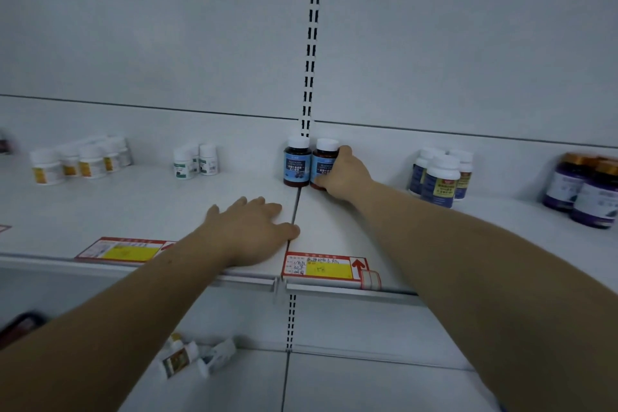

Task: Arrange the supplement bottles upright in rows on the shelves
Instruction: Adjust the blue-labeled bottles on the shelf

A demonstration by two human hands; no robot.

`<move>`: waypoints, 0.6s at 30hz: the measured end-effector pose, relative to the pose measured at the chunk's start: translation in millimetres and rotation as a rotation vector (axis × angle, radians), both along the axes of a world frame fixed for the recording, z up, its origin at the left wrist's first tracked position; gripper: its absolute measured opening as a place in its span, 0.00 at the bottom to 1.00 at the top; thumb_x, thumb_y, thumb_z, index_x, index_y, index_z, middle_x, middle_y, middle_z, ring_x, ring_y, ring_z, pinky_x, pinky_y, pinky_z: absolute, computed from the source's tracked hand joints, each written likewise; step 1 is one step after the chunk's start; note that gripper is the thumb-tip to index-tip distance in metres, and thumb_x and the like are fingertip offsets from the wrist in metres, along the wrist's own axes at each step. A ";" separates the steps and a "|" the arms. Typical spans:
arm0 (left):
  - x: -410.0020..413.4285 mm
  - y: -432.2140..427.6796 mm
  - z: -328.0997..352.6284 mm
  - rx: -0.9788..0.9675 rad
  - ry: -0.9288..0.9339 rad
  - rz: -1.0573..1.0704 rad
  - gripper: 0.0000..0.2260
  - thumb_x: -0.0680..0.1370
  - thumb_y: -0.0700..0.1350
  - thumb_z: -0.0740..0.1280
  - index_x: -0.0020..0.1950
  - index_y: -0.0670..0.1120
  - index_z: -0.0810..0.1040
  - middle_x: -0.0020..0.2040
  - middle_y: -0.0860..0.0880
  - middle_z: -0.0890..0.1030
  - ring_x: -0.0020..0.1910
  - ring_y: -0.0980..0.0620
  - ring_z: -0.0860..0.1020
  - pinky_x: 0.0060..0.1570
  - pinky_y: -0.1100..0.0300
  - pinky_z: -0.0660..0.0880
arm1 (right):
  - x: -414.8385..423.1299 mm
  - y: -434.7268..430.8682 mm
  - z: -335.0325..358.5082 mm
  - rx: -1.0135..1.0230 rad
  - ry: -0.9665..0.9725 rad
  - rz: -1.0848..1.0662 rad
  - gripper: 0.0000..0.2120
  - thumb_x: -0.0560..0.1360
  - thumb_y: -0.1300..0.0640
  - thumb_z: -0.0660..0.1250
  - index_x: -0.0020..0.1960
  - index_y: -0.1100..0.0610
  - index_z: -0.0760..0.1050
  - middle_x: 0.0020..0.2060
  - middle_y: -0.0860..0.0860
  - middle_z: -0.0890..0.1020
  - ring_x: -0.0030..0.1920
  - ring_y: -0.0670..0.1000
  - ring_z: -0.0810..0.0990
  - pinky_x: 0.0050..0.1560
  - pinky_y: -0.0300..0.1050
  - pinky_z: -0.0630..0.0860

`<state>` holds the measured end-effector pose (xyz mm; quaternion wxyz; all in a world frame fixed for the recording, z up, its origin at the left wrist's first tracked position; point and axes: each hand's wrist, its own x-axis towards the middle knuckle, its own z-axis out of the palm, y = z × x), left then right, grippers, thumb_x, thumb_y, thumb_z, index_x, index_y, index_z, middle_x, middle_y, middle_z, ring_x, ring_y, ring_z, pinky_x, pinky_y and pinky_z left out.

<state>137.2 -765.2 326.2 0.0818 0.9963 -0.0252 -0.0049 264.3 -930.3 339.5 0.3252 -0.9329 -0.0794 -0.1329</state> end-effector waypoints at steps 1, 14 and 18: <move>0.5 0.1 -0.3 0.000 -0.004 0.000 0.29 0.77 0.66 0.50 0.76 0.56 0.54 0.77 0.52 0.53 0.76 0.49 0.50 0.71 0.43 0.46 | 1.0 0.5 0.0 -0.005 -0.003 0.000 0.30 0.71 0.53 0.73 0.63 0.62 0.61 0.56 0.57 0.76 0.56 0.57 0.76 0.48 0.46 0.70; -9.9 2.9 8.9 -0.270 -0.063 0.047 0.28 0.75 0.65 0.60 0.72 0.55 0.64 0.75 0.51 0.62 0.72 0.49 0.61 0.71 0.48 0.56 | -34.5 -11.6 18.0 -0.067 -0.068 0.035 0.33 0.70 0.47 0.72 0.67 0.59 0.61 0.58 0.58 0.71 0.58 0.59 0.73 0.53 0.50 0.72; -27.6 9.8 25.8 -0.333 -0.136 0.034 0.28 0.73 0.63 0.64 0.70 0.55 0.67 0.73 0.51 0.65 0.70 0.50 0.65 0.66 0.56 0.61 | -64.2 -5.5 28.9 -0.217 -0.157 0.125 0.35 0.72 0.43 0.69 0.71 0.57 0.59 0.63 0.58 0.69 0.62 0.59 0.70 0.52 0.46 0.66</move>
